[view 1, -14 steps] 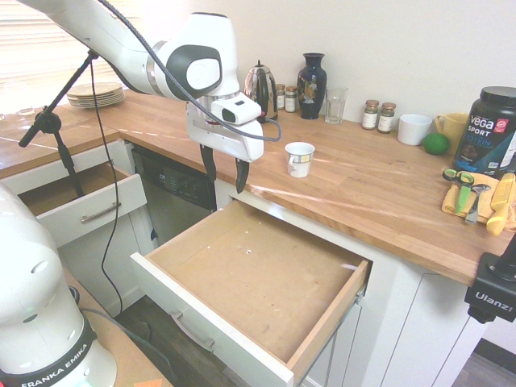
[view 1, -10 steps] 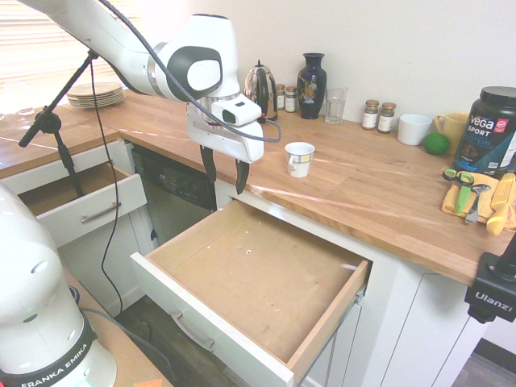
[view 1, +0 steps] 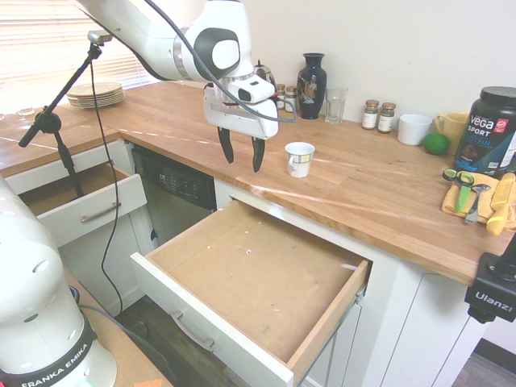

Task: Put mug in the drawer

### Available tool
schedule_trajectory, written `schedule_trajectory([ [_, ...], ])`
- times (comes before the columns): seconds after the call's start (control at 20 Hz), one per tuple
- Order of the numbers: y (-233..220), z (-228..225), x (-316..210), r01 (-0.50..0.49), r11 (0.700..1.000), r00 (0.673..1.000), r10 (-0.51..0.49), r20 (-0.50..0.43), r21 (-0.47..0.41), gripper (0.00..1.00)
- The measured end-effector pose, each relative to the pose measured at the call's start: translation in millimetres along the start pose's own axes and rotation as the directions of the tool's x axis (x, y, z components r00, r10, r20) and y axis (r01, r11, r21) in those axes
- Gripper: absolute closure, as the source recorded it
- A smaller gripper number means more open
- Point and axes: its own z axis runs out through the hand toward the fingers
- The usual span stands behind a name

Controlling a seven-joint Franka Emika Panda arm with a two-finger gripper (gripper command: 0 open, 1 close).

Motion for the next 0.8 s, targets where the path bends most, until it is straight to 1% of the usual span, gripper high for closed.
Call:
schedule_trajectory([
  [0.25, -38.1, -15.8, 29.7, -0.003, 1.000, 1.000, 0.003, 0.019, -0.001, 0.00],
  [0.5, -66.7, -29.0, 78.9, -0.033, 0.999, 0.999, 0.033, 0.024, 0.001, 0.00],
  [0.65, -86.8, -27.6, 102.1, -0.035, 0.999, 0.999, 0.035, 0.021, -0.009, 0.00],
  [0.8, -106.8, -13.7, 118.2, -0.033, 0.999, 0.999, 0.034, 0.027, -0.025, 0.00],
])
